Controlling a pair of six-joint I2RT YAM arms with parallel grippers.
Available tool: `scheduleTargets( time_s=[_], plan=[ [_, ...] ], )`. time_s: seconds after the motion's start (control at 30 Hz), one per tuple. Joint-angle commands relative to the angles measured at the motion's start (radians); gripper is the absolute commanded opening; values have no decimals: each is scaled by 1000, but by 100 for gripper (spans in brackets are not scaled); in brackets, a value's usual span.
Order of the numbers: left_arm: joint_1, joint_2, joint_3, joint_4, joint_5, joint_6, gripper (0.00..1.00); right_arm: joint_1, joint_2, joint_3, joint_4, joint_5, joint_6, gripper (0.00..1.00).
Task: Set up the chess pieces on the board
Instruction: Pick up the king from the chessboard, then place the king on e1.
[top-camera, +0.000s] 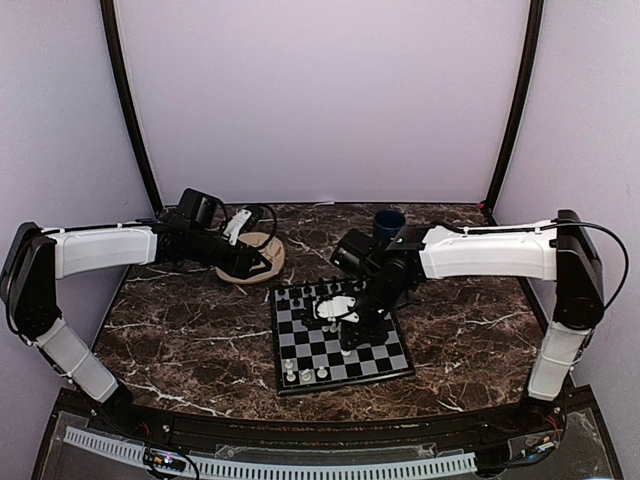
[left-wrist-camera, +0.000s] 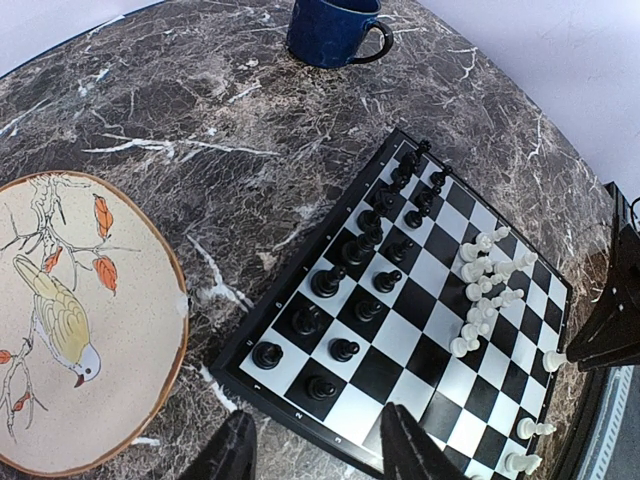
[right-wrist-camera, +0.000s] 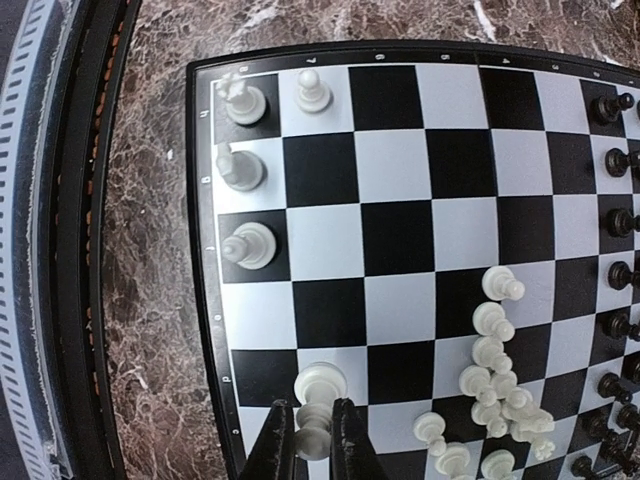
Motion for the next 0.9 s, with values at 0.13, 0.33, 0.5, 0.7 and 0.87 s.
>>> scheduleTargets(
  time_s=[0.13, 0.33, 0.5, 0.7, 0.87],
  plan=[
    [5, -40, 6, -15, -3, 12, 45, 40, -36, -69, -13, -12, -37, 5],
    [5, -40, 6, -14, -5, 12, 45, 59, -27, -95, 15, 9, -42, 6],
    [5, -39, 6, -15, -4, 12, 45, 62, -14, -100, 21, 16, -44, 6],
    [5, -39, 6, -16, -2, 12, 45, 62, -10, -110, 34, 37, -42, 6],
    [4, -38, 6, -16, -3, 14, 45, 62, -5, -112, 41, 47, -40, 7]
  ],
)
